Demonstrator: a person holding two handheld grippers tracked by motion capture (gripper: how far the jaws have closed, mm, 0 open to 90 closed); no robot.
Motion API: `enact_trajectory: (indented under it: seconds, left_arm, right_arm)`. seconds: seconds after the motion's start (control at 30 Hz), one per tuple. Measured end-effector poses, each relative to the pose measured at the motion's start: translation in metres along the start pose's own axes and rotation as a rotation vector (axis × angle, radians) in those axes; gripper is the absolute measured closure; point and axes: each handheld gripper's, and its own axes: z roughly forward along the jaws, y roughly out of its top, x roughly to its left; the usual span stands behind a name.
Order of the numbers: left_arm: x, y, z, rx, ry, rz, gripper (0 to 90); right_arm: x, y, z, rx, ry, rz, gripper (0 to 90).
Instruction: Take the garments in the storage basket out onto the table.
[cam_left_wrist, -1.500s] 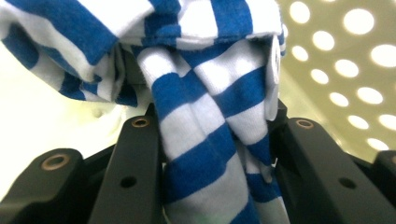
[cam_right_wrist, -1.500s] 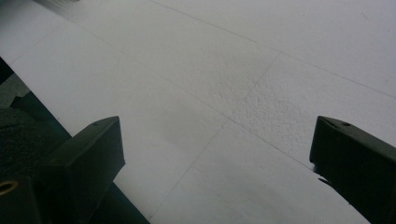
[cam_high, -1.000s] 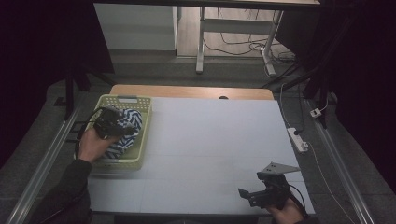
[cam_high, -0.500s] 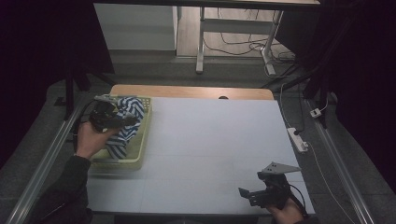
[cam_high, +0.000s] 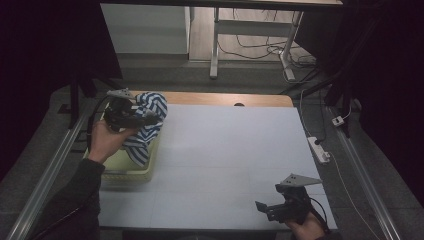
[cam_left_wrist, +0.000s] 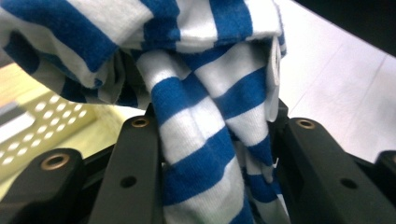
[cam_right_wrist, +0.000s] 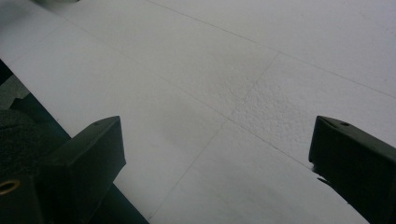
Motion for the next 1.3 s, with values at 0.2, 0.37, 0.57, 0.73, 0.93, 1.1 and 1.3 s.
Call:
enact_trajectory:
  seconds: [0.2, 0.37, 0.57, 0.73, 0.93, 1.1, 1.3]
  left_arm:
    - [-0.014, 0.019, 0.009, -0.007, -0.015, 0.039, 62.2]
    - [-0.024, 0.034, 0.018, -0.014, -0.047, 0.06, 62.1]
    - [-0.039, 0.049, 0.03, -0.014, -0.071, 0.1, 61.9]
    - [-0.049, 0.057, 0.042, -0.012, -0.087, 0.12, 61.6]
    - [-0.058, 0.066, 0.057, -0.011, -0.108, 0.136, 61.6]
    - [-0.066, 0.073, 0.069, -0.013, -0.13, 0.147, 61.4]
    - [-0.076, 0.08, 0.086, -0.005, -0.144, 0.168, 61.2]
  right_arm:
    - [0.0, 0.0, 0.0, -0.003, 0.004, -0.001, 3.4]
    - [0.0, 0.0, 0.0, -0.003, 0.006, -0.002, 3.5]
    - [0.0, 0.0, 0.0, -0.001, 0.007, -0.003, 3.5]
    - [0.0, 0.0, 0.0, -0.002, 0.009, -0.005, 3.7]
    - [0.0, 0.0, 0.0, 0.0, 0.011, -0.006, 3.8]
    - [0.0, 0.0, 0.0, 0.001, 0.013, -0.007, 3.8]
    - [0.0, 0.0, 0.0, 0.004, 0.014, -0.011, 4.0]
